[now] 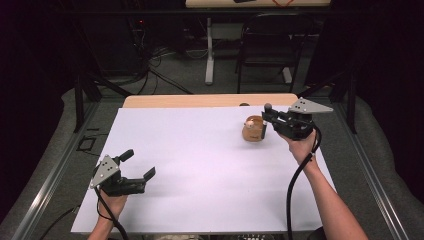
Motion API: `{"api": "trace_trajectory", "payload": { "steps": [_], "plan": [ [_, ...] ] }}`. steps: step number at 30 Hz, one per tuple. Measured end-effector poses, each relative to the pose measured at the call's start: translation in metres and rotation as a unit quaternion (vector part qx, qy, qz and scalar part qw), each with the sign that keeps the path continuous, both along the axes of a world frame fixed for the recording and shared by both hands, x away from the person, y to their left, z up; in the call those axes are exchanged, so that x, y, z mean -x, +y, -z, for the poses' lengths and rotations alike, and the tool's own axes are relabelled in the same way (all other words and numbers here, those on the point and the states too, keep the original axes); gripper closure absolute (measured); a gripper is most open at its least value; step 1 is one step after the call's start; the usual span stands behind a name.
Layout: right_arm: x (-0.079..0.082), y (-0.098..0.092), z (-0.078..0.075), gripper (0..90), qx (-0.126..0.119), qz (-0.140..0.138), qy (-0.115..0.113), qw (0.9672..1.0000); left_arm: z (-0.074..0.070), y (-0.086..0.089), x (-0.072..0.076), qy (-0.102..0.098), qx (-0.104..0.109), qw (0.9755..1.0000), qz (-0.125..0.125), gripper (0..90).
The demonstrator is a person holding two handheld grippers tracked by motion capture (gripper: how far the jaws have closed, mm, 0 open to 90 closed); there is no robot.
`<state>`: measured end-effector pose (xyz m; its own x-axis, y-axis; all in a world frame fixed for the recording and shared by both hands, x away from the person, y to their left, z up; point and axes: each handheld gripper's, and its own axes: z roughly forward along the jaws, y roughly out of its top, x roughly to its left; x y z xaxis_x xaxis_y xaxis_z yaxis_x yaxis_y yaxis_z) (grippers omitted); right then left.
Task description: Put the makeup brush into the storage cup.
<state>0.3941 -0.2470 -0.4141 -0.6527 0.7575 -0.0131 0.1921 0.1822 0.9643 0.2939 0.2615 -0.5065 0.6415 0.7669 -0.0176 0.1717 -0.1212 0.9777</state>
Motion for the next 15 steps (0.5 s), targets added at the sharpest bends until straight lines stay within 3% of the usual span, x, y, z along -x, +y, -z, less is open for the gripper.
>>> {"api": "trace_trajectory", "payload": {
  "steps": [15],
  "plan": [
    [-0.022, 0.002, -0.012, 76.0, -0.005, 0.017, -0.013, 0.9998, 0.000, -0.001, 0.000, -0.001, 0.002, 1.0000, 0.001, 0.0]
  ]
}}
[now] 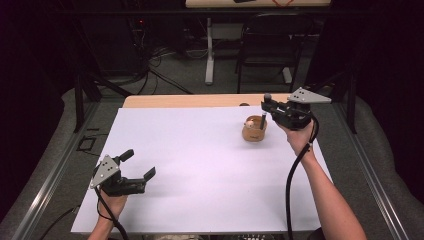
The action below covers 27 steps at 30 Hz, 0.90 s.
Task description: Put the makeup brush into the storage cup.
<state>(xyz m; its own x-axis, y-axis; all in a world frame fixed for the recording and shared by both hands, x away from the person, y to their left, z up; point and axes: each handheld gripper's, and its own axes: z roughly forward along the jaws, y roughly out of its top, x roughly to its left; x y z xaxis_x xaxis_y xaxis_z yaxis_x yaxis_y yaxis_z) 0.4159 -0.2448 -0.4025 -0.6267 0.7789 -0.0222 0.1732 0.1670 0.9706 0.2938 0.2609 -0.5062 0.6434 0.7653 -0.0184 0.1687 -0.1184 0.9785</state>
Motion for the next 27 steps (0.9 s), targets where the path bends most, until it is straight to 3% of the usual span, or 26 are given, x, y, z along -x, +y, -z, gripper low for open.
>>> {"api": "trace_trajectory", "payload": {
  "steps": [10, 27],
  "plan": [
    [-0.016, -0.002, 0.003, 76.0, -0.009, 0.015, 0.002, 0.9998, 0.000, 0.000, 0.000, 0.001, -0.001, 1.0000, 0.000, 0.0],
    [-0.043, -0.001, 0.025, 75.9, -0.009, 0.045, 0.011, 0.9989, 0.000, 0.000, -0.001, 0.002, -0.002, 1.0000, 0.000, 0.0]
  ]
}}
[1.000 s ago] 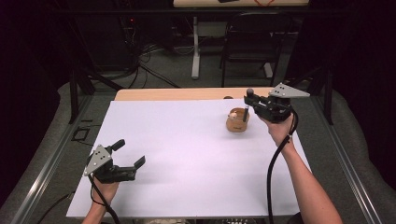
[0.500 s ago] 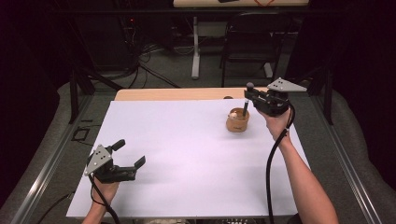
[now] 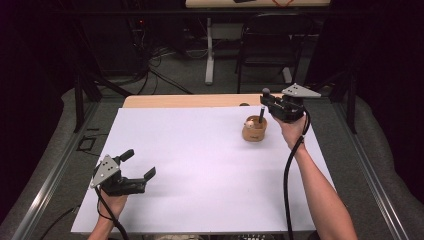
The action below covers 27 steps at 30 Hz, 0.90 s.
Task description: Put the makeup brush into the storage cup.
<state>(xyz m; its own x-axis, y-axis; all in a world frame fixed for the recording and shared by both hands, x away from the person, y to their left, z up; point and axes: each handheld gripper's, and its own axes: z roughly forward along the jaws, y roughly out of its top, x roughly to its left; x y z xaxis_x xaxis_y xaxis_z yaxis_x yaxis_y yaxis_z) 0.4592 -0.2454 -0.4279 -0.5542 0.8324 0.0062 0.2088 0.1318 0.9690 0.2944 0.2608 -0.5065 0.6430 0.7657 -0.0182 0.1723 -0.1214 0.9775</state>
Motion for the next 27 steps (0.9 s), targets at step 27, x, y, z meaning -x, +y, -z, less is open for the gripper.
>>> {"api": "trace_trajectory", "payload": {
  "steps": [27],
  "plan": [
    [-0.015, 0.003, 0.025, 75.8, 0.008, 0.014, 0.031, 0.9994, 0.000, 0.000, -0.001, 0.001, 0.002, 1.0000, 0.000, 0.0]
  ]
}}
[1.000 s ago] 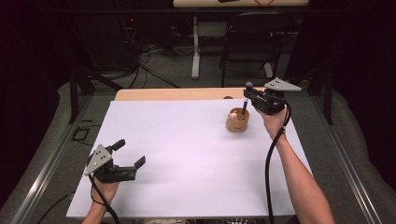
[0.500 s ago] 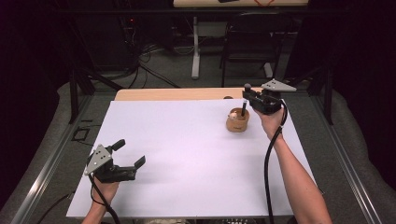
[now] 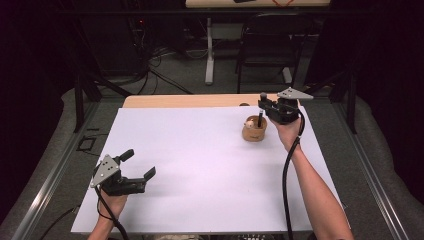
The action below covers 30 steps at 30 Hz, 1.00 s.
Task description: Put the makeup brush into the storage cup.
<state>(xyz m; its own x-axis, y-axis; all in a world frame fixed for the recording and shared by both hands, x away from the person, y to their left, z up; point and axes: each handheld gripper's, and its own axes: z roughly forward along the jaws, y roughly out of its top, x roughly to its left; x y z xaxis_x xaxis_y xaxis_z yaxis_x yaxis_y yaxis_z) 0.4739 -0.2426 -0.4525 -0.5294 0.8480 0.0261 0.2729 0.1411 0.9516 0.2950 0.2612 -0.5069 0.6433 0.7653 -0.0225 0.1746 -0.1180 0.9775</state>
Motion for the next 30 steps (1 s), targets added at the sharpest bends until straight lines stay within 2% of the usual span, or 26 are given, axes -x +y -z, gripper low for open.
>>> {"api": "trace_trajectory", "payload": {
  "steps": [10, 11, 12, 13, 14, 15, 16, 25, 30],
  "plan": [
    [-0.001, 0.001, 0.001, 75.1, 0.001, 0.001, -0.002, 1.0000, -0.001, -0.001, 0.001, -0.001, 0.000, 1.0000, 0.000, 0.0],
    [-0.001, 0.001, 0.001, 50.7, 0.000, 0.008, 0.003, 1.0000, 0.000, -0.001, 0.001, 0.000, -0.001, 1.0000, 0.001, 0.0],
    [-0.001, 0.001, 0.001, 50.7, 0.000, 0.008, 0.003, 1.0000, 0.000, -0.001, 0.000, 0.001, -0.001, 1.0000, 0.001, 0.0],
    [-0.002, 0.001, 0.002, 26.2, -0.005, 0.010, 0.011, 0.9999, 0.000, -0.001, 0.000, 0.001, 0.000, 1.0000, 0.003, 0.0],
    [-0.004, 0.000, 0.003, 5.5, 0.002, 0.021, 0.031, 0.9993, 0.000, -0.001, 0.000, 0.001, -0.001, 1.0000, 0.003, 0.0],
    [-0.004, 0.000, 0.003, 5.5, 0.002, 0.021, 0.031, 0.9993, 0.000, -0.001, 0.000, 0.001, -0.001, 1.0000, 0.003, 0.0],
    [-0.003, -0.002, 0.005, 0.0, 0.002, 0.019, 0.047, 0.9987, 0.000, -0.001, 0.000, 0.000, 0.000, 1.0000, 0.001, 0.0],
    [0.015, -0.005, 0.001, 0.0, 0.016, -0.021, 0.044, 0.9987, 0.000, -0.002, -0.001, 0.001, -0.002, 1.0000, 0.004, 0.0],
    [0.024, -0.005, 0.000, 0.0, 0.020, -0.033, 0.039, 0.9985, 0.000, -0.002, 0.000, 0.000, -0.003, 1.0000, 0.003, 0.0]
  ]
}}
